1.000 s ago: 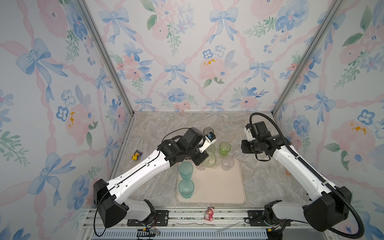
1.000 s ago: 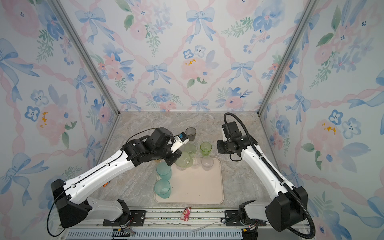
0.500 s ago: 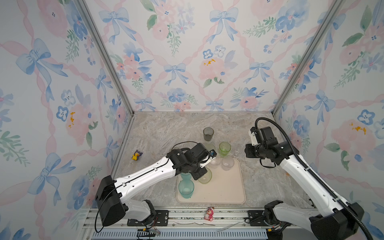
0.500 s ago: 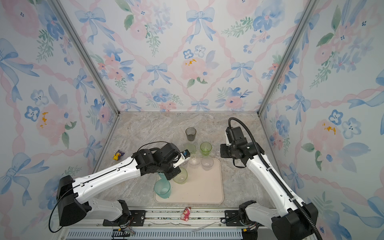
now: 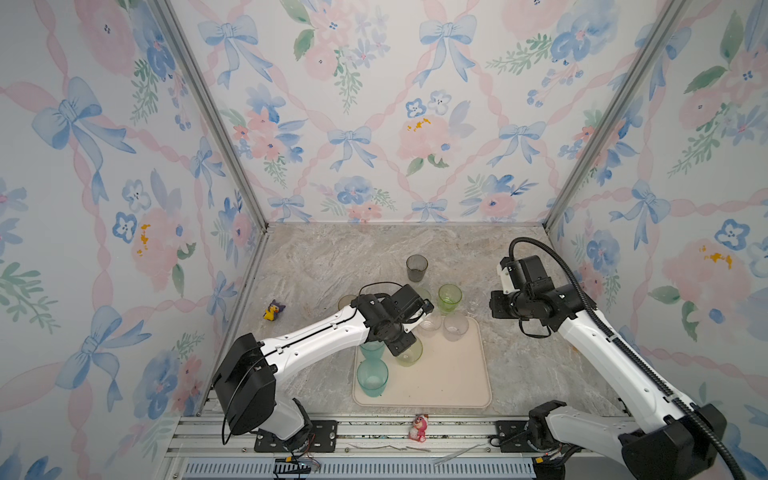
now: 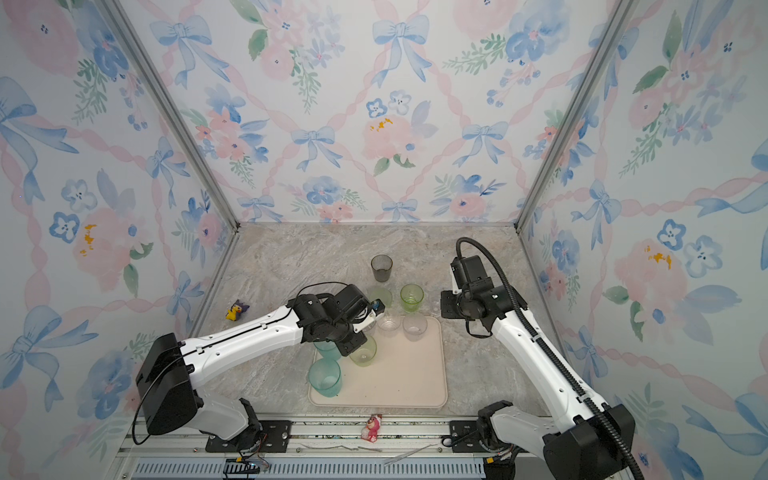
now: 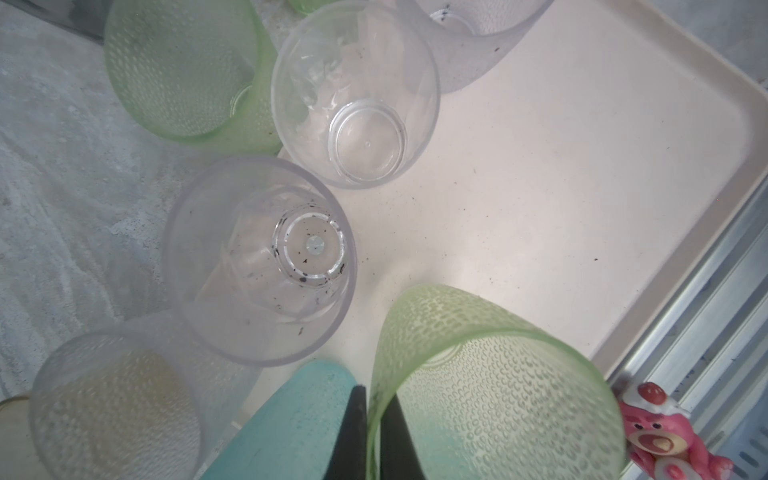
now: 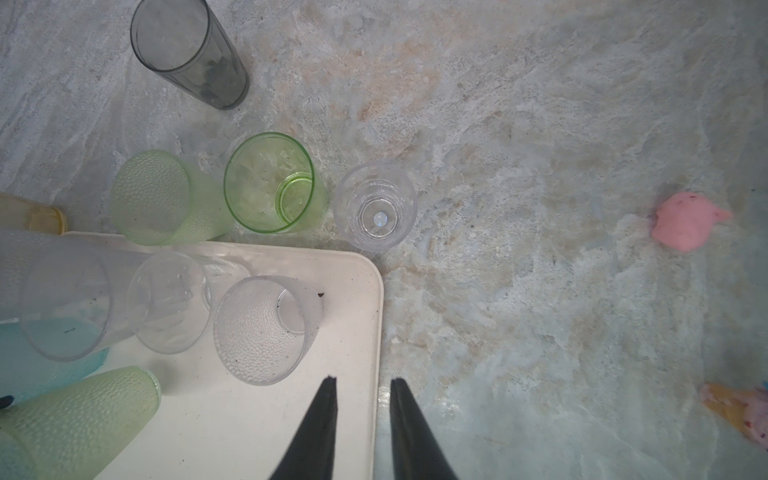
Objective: Place the glasses into the tray
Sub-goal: 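Lower the green frosted cup onto the tray and open the left gripper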
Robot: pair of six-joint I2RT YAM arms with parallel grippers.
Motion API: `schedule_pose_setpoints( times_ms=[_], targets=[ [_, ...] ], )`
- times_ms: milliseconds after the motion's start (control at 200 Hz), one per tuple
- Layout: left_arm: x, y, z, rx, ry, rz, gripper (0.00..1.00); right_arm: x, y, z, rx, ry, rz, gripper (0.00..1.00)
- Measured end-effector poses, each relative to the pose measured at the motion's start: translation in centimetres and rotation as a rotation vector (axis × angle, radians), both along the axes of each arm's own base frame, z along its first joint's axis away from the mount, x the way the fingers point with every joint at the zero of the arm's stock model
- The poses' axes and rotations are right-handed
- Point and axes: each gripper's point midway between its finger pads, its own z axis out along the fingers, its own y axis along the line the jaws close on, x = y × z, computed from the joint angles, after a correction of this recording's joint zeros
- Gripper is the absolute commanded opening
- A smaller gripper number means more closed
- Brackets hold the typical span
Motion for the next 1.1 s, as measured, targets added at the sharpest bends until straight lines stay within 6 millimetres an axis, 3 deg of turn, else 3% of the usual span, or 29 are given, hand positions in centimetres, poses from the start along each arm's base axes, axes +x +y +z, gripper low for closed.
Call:
schedule_pose_setpoints(
  times_ms=[535, 1101],
  targets=[
    [0.8, 0.1, -2.1, 0.034, 0.034, 0.017, 0.01, 0.1, 0.1, -0.6, -0.008, 0.02, 0.001, 0.26],
    [1.5, 0.4, -2.4, 0.037, 0.034, 0.029, 0.03, 0.3, 0.1, -0.9, -0.011, 0.027, 0.001, 0.26]
  ],
)
